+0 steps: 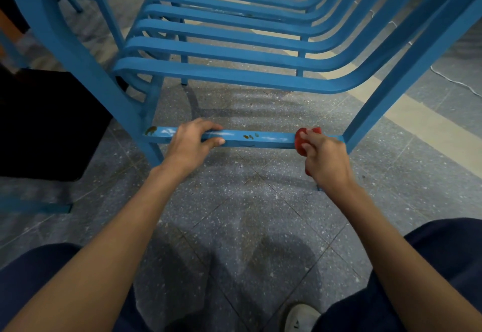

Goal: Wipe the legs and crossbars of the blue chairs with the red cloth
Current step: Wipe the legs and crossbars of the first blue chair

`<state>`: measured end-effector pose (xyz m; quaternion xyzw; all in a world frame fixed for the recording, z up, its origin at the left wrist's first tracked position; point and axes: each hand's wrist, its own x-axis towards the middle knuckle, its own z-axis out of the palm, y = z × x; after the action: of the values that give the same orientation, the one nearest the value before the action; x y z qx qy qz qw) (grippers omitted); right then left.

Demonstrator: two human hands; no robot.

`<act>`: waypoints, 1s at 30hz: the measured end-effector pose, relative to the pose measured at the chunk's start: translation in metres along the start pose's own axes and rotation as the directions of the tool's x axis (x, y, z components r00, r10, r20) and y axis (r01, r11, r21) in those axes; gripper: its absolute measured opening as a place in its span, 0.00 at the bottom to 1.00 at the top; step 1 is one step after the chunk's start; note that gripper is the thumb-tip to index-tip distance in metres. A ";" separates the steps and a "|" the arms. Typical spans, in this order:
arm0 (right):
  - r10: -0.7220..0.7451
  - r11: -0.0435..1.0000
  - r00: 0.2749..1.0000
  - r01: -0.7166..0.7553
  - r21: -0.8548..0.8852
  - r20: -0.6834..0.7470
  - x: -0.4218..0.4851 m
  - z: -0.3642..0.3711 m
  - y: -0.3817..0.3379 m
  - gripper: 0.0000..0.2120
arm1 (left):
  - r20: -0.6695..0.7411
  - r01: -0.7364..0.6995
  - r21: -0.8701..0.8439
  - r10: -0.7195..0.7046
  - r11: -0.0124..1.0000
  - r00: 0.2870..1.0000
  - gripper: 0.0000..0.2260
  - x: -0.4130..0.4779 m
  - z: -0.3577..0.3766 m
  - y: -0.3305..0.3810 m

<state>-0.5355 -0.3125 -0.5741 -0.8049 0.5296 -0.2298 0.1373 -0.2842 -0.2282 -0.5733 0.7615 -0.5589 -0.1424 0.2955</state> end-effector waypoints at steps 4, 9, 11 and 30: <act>0.193 0.979 0.980 -0.189 -0.078 0.046 0.026 0.001 -0.005 0.12 | 0.005 0.015 -0.010 -0.015 1.000 1.000 0.14 -0.001 -0.001 0.001; 0.125 0.980 0.991 -0.118 -0.160 0.040 0.020 0.026 -0.028 0.08 | 0.010 0.024 -0.016 -0.024 1.000 1.000 0.14 -0.001 -0.001 0.002; -0.024 0.994 0.997 0.032 -0.109 0.072 0.009 0.031 -0.028 0.10 | 0.012 0.023 -0.019 -0.023 1.000 1.000 0.14 -0.002 -0.001 0.002; -0.080 0.996 0.987 0.085 -0.030 0.143 0.011 0.022 -0.039 0.11 | 0.026 0.036 -0.019 -0.036 0.999 0.999 0.14 -0.001 -0.001 0.001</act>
<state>-0.4893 -0.3076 -0.5725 -0.8427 0.4889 -0.1679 0.1503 -0.2850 -0.2276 -0.5721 0.7667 -0.5474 -0.1631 0.2931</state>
